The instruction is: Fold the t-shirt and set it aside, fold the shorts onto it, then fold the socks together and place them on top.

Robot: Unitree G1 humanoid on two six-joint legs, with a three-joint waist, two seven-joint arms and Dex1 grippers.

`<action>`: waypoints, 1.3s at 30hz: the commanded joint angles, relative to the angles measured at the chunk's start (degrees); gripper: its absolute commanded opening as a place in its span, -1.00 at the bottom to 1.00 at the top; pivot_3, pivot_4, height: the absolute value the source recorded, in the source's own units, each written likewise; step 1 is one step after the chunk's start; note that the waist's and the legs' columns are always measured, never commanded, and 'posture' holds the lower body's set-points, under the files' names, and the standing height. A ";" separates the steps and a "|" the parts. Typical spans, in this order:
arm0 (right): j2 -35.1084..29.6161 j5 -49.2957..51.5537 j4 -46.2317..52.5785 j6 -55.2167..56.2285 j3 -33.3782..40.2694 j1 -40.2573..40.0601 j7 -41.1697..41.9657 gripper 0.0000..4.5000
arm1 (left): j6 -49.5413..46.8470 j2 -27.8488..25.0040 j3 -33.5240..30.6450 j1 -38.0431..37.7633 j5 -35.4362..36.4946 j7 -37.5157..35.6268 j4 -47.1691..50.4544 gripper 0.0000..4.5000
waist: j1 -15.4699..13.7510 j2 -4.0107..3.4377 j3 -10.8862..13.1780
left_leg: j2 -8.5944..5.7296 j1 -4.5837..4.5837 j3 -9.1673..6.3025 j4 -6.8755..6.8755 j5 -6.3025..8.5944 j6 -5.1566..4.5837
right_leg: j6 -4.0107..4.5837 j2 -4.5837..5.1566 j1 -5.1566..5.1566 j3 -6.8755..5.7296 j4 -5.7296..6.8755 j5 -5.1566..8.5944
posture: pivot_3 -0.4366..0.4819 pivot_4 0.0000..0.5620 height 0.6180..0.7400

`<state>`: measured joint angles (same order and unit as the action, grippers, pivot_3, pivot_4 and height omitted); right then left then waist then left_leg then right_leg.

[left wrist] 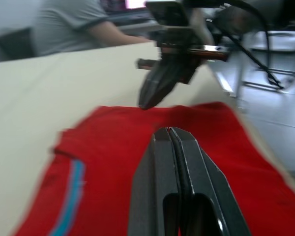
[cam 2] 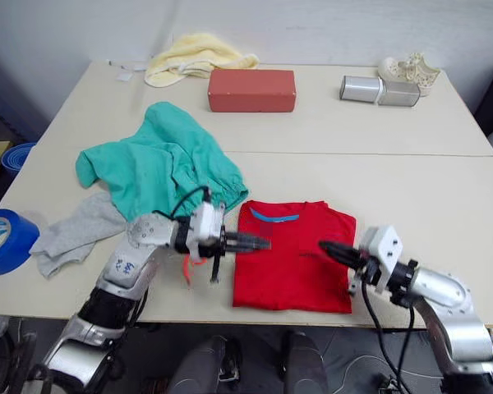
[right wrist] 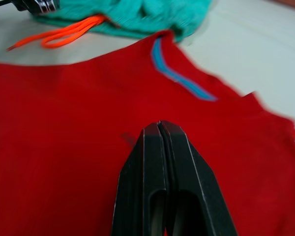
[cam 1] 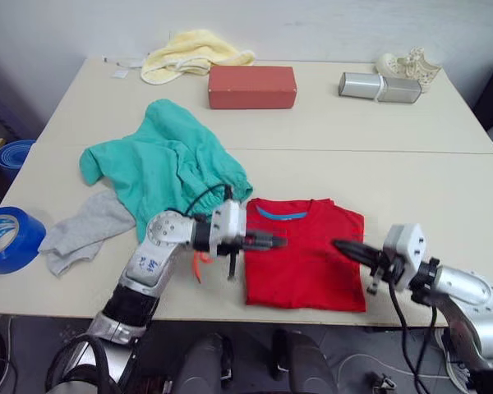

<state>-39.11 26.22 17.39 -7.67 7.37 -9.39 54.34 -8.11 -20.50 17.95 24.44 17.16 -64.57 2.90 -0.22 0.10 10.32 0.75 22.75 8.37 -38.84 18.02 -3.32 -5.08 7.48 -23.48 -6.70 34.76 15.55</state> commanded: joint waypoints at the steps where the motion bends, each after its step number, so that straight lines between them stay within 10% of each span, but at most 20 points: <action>1: -0.34 -3.74 3.56 2.17 -1.89 -3.90 -0.20 -1.00 | 0.53 -1.33 5.68 -2.15 -4.09 -1.07 3.26 -0.99 | -0.11 -0.01 -0.01 | 0.00 0.00 0.00 0.00 0.01 -0.01 | -0.01 0.01 0.00 0.01 0.00 0.00 | -0.05 -0.47 1.00; 12: -2.56 -1.59 -4.49 7.94 7.87 -13.38 5.12 -1.00 | 5.85 -11.14 5.31 -8.08 -9.46 -2.10 1.37 -0.99 | -0.24 -0.02 -0.01 | 0.00 -0.28 0.03 0.50 -0.01 0.06 | 0.13 0.02 0.04 0.09 -0.18 0.07 | -0.05 -0.47 1.00; 19: -5.11 14.00 0.84 -6.18 17.34 -17.25 7.46 -0.83 | 5.02 -6.15 -4.90 -8.10 10.45 -7.51 4.07 -1.00 | -0.65 -0.06 0.01 | 0.00 -0.34 0.04 0.65 -0.06 0.09 | 0.16 0.02 0.05 0.12 -0.24 0.09 | -0.05 -0.47 1.00; 31: -19.89 36.21 -4.83 -53.60 17.81 -3.47 -6.18 0.92 | -3.05 -12.04 -14.26 -1.75 16.95 -9.01 6.93 0.49 | -1.01 -0.04 0.02 | 0.01 -0.33 0.01 0.71 -0.24 -0.18 | 0.27 0.01 0.03 0.06 -0.23 0.13 | -0.05 -0.47 1.00; 35: -16.80 37.74 -10.44 -63.61 12.94 7.73 -12.78 1.00 | -3.51 -13.45 -15.42 -0.97 17.26 -10.29 6.53 0.99 | -0.98 -0.03 0.04 | 0.00 -0.26 0.03 0.72 -0.32 -0.18 | 0.27 -0.01 -0.03 0.04 -0.25 0.14 | -0.05 -0.47 1.00; 39: -14.29 34.54 -10.80 -66.69 6.74 13.98 -14.59 1.00 | -4.60 -13.91 -16.04 -1.96 18.43 -10.46 8.79 0.99 | -0.89 0.06 -0.02 | 0.00 -0.20 0.03 0.68 -0.33 -0.18 | 0.22 -0.02 -0.02 0.01 -0.27 0.11 | -0.05 -0.47 1.00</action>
<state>-55.03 61.83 6.65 -72.61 17.18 4.45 41.21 -12.41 -33.99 2.73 22.75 33.93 -74.67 8.89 -1.11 0.17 10.30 0.76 22.53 8.40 -38.16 17.70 -3.50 -4.86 7.47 -23.48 -6.68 34.49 15.66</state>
